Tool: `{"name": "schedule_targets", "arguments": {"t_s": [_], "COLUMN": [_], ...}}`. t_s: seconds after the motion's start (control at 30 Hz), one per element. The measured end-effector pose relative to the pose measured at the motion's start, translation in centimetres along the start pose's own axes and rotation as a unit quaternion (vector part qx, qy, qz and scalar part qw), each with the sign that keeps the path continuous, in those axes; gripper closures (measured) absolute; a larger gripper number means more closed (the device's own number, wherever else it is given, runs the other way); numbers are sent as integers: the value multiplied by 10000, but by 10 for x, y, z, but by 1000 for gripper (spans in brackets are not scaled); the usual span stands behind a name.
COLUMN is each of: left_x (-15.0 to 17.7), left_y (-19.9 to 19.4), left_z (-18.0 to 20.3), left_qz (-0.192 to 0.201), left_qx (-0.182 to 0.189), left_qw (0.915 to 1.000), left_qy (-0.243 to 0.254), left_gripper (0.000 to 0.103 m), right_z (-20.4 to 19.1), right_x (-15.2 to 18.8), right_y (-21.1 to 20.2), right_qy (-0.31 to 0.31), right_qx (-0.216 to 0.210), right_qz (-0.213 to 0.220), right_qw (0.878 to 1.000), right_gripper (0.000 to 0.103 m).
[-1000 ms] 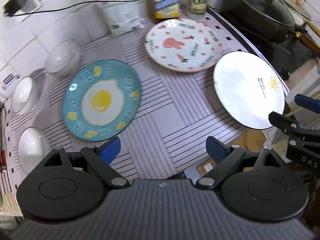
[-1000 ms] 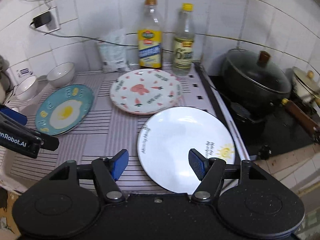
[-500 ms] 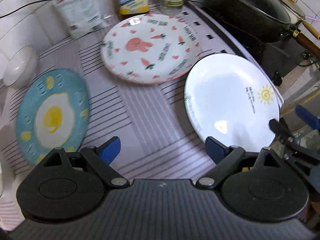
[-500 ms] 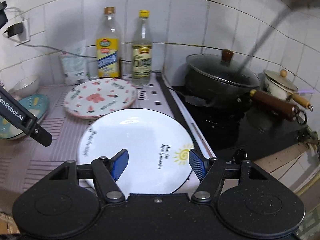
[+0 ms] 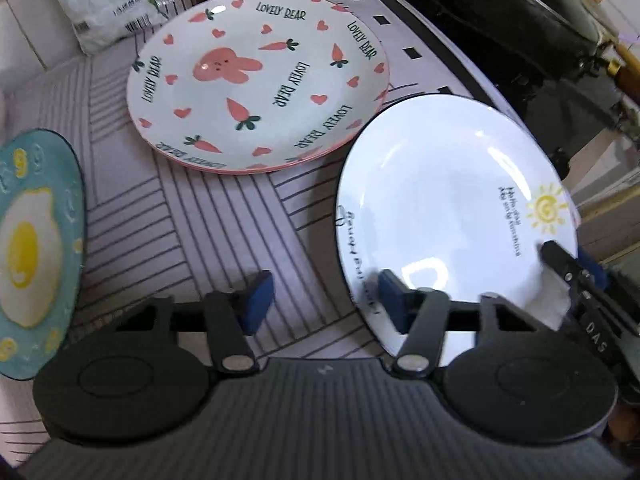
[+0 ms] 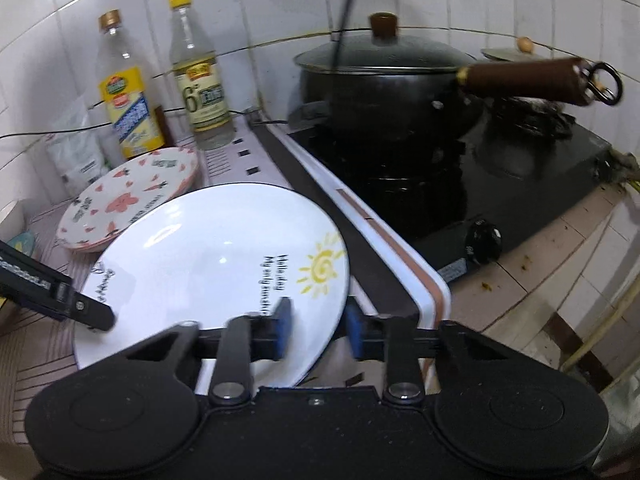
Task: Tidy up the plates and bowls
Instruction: 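Move both grippers to the white sun plate and grasp its rim, then carry the white sun plate with both grippers onto the blue plate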
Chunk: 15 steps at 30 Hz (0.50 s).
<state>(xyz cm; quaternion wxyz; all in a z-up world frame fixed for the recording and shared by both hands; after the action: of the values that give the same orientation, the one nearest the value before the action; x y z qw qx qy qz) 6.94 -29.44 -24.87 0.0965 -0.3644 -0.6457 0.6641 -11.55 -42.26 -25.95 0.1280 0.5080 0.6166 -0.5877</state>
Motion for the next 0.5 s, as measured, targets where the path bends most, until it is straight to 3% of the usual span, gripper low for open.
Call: {"name": "schedule_targets", "arguments": {"t_s": [0.13, 0.23, 0.5], "left_x": [-2, -3, -4], "left_y": [2, 3, 8], "left_z": [4, 11, 14], "left_qz": [-42, -15, 10], "left_qx": [241, 285, 323], "left_qw": [9997, 9996, 9993], "left_qy": [-64, -4, -202], "left_gripper": [75, 83, 76], "right_z": [11, 12, 25], "right_x": [-2, -2, 0], "right_y": [-3, -2, 5], "right_qy": [325, 315, 865], "right_qx": [-236, -302, -853], "right_qz": [5, -19, -75], "right_qw": [9992, 9990, 9926], "right_gripper": [84, 84, 79]}}
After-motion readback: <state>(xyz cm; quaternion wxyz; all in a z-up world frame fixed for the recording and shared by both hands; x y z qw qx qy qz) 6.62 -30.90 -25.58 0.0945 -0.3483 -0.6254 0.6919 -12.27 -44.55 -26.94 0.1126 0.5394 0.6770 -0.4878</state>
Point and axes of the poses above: each gripper's, at about its wrist camera, not at the fingertips, and y roughly the way its jaws point, z to its right, x to its underside, the point moved 2 cm from there along y, roughly the way its jaws point, and after that the axes turned 14 degrees about -x, right-handed, at the moved point
